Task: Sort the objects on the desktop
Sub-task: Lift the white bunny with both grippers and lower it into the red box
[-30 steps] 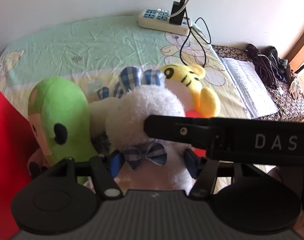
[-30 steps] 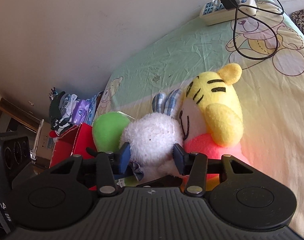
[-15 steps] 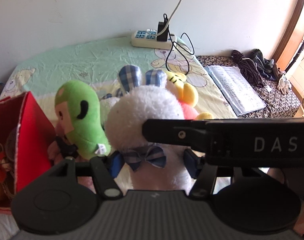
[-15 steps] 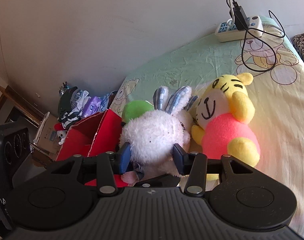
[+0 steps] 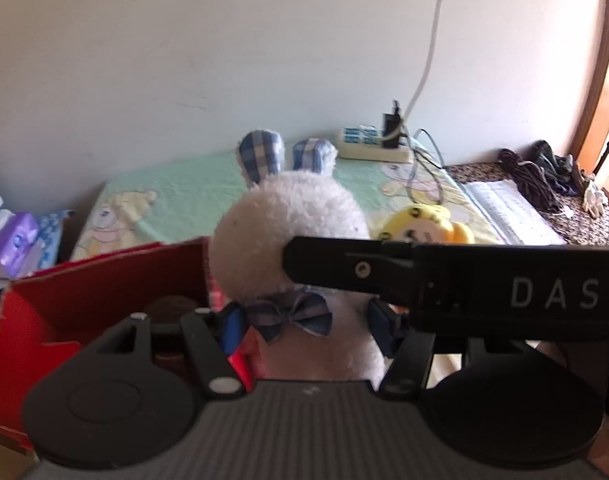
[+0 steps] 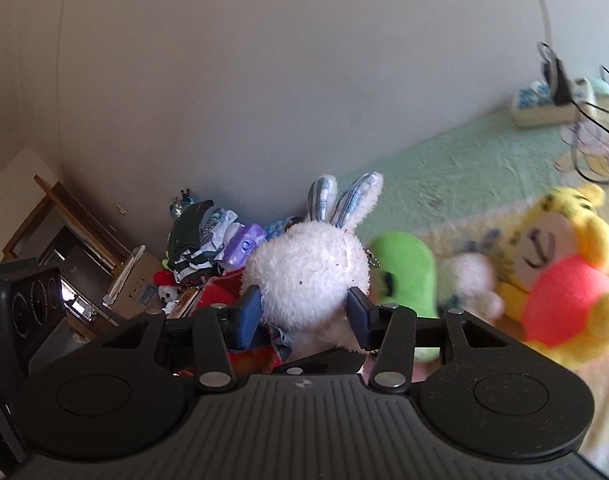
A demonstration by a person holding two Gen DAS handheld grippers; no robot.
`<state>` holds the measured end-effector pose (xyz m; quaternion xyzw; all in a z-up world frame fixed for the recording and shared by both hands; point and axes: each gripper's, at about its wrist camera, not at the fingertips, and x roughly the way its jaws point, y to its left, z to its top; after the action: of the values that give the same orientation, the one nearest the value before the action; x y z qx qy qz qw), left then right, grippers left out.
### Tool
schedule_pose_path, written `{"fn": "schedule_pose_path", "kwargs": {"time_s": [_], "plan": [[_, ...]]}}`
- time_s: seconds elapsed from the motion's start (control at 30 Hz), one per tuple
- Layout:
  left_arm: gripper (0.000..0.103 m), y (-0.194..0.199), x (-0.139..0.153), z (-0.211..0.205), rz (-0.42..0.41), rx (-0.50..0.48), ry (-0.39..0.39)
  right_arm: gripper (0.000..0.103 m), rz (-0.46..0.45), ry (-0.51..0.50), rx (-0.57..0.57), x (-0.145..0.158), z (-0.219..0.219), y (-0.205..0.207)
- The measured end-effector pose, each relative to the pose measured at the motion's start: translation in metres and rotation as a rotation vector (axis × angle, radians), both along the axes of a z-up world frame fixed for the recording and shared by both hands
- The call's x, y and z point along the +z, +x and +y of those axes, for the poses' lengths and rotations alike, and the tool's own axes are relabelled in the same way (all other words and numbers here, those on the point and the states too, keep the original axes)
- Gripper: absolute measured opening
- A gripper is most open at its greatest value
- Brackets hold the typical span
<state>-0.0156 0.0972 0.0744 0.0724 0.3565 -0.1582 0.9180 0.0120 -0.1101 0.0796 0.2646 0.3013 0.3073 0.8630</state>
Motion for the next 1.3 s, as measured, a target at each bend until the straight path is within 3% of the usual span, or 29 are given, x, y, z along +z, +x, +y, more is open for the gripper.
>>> {"fn": "schedule_pose_path", "kwargs": {"time_s": [0.1,0.27,0.47,0.6,0.77,1.03,1.3], "plan": [[0.062,0.005,0.001,0.041,-0.005,0.025,0.016,0.050,-0.042,-0.006,0.010,0.008,0.037,0.004],[0.063,0.017,-0.011,0.113,0.026,0.079,0.051,0.051,-0.032,0.013,0.056,0.006,0.108,0.020],[0.062,0.035,-0.043,0.178,0.117,0.140,0.105,0.051,0.097,0.043,0.120,-0.014,0.190,0.047],[0.062,0.048,-0.057,0.211,0.186,0.164,0.084,0.051,0.188,0.046,0.142,-0.031,0.231,0.056],[0.063,0.057,-0.070,0.231,0.244,0.186,0.076,0.051,0.243,0.006,0.159,-0.045,0.259,0.058],[0.063,0.056,-0.075,0.244,0.246,0.198,0.106,0.049,0.344,-0.043,0.143,-0.062,0.280,0.070],[0.062,0.062,-0.076,0.247,0.233,0.211,0.137,0.050,0.407,-0.009,0.172,-0.077,0.295,0.077]]}}
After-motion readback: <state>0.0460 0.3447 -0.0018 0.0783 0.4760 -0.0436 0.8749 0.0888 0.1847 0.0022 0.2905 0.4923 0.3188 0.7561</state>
